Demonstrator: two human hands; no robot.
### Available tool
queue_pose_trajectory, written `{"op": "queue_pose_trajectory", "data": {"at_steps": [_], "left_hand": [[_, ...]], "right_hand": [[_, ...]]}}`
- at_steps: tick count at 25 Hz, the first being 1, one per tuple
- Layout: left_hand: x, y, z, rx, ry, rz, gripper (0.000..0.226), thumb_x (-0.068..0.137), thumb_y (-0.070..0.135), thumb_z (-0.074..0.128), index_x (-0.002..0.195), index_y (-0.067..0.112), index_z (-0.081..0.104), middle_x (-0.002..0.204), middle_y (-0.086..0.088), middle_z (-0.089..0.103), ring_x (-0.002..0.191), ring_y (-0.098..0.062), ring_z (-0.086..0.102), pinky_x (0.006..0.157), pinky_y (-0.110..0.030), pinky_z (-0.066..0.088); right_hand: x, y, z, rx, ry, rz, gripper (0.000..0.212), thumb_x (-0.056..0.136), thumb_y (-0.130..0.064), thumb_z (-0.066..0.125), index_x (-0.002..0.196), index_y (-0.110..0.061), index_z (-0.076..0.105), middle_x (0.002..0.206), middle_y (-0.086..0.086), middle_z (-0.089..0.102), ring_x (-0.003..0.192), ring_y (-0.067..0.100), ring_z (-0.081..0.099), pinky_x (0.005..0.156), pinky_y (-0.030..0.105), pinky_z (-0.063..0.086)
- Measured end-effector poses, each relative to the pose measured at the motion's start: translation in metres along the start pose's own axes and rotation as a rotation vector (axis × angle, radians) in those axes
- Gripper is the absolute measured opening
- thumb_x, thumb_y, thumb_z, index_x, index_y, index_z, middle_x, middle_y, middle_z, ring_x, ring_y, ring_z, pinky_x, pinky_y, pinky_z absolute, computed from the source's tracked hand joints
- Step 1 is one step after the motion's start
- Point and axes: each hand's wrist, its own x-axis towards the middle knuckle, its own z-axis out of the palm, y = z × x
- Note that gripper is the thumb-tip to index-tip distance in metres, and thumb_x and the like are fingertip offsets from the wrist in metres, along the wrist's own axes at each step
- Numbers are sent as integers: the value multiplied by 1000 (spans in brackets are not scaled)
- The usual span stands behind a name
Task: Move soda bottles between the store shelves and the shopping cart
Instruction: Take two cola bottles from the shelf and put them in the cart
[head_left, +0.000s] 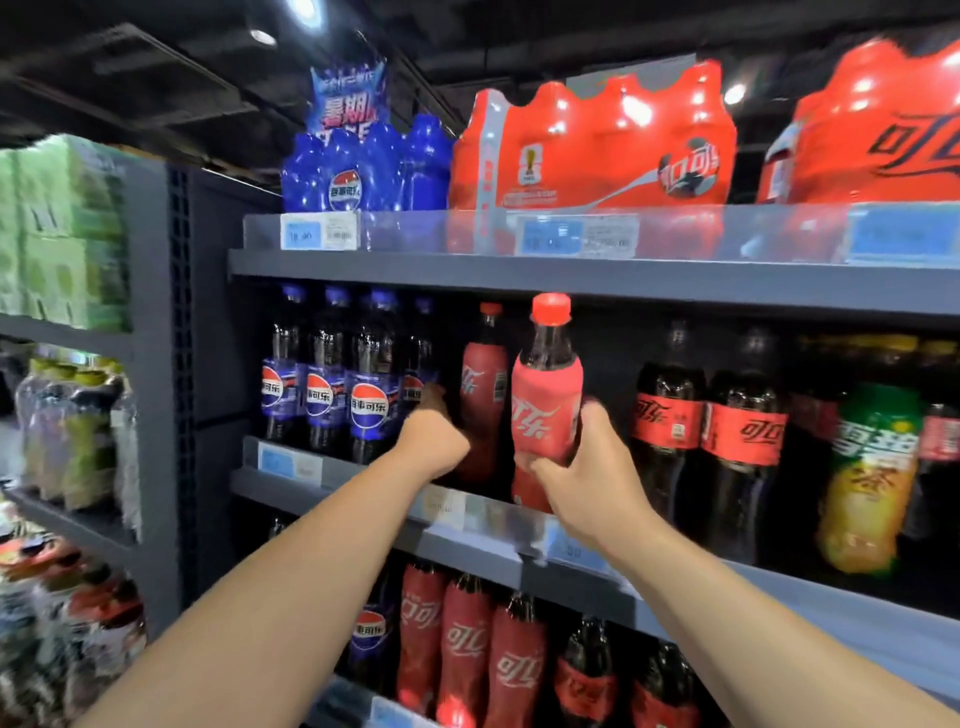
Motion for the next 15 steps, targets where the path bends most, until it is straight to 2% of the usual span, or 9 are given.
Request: {"op": "queue_pose_trajectory", "data": {"at_steps": [2, 4, 5, 7, 10, 13, 15], "left_hand": [[10, 3, 5, -195, -72, 68, 89, 55, 21, 86, 129, -1, 42, 120, -23, 67, 113, -36, 66, 99, -43, 51], [20, 2, 10, -226, -104, 79, 106, 40, 37, 86, 129, -1, 42, 121, -22, 68, 114, -34, 66, 101, -47, 51], [24, 1, 13, -199, -105, 82, 107, 41, 40, 87, 130, 0, 42, 121, -20, 69, 113, -32, 67, 101, -46, 51], [28, -3, 15, -101, -63, 96, 91, 56, 30, 92, 129, 6, 44, 116, -15, 71, 107, -29, 69, 97, -41, 53], [29, -6, 17, -77, 4, 125, 64, 71, 11, 85, 123, 8, 47, 106, -16, 71, 97, -32, 69, 87, -38, 55], [27, -5, 17, -109, -18, 149, 60, 77, 3, 79, 126, 4, 45, 105, -20, 68, 99, -36, 67, 90, -46, 54], [24, -6, 14, -100, -41, 165, 62, 80, 3, 79, 130, 4, 43, 106, -18, 67, 96, -33, 66, 88, -43, 54]], "right_hand": [[5, 4, 4, -63, -10, 39, 39, 81, -26, 84, 88, -28, 46, 82, -16, 58, 65, -4, 56, 48, 7, 40], [12, 6, 6, -84, -14, 65, 39, 83, -31, 82, 101, -27, 48, 86, -11, 63, 71, 0, 59, 54, 13, 41], [15, 7, 5, -85, -22, 84, 42, 84, -32, 81, 109, -26, 48, 89, -9, 65, 73, 4, 61, 57, 17, 44], [20, 10, 2, -103, -43, 127, 49, 85, -34, 79, 117, -26, 42, 88, -11, 62, 72, 3, 59, 56, 14, 42], [24, 16, -3, -119, -69, 177, 48, 87, -36, 76, 116, -30, 38, 89, -13, 60, 70, -5, 50, 46, 7, 35], [27, 17, -3, -131, -93, 173, 55, 86, -38, 77, 128, -27, 43, 92, -13, 60, 72, -5, 51, 53, 8, 36], [28, 15, -2, -136, -105, 161, 60, 85, -37, 78, 133, -26, 43, 87, -18, 58, 72, -6, 52, 49, 6, 36]]}}
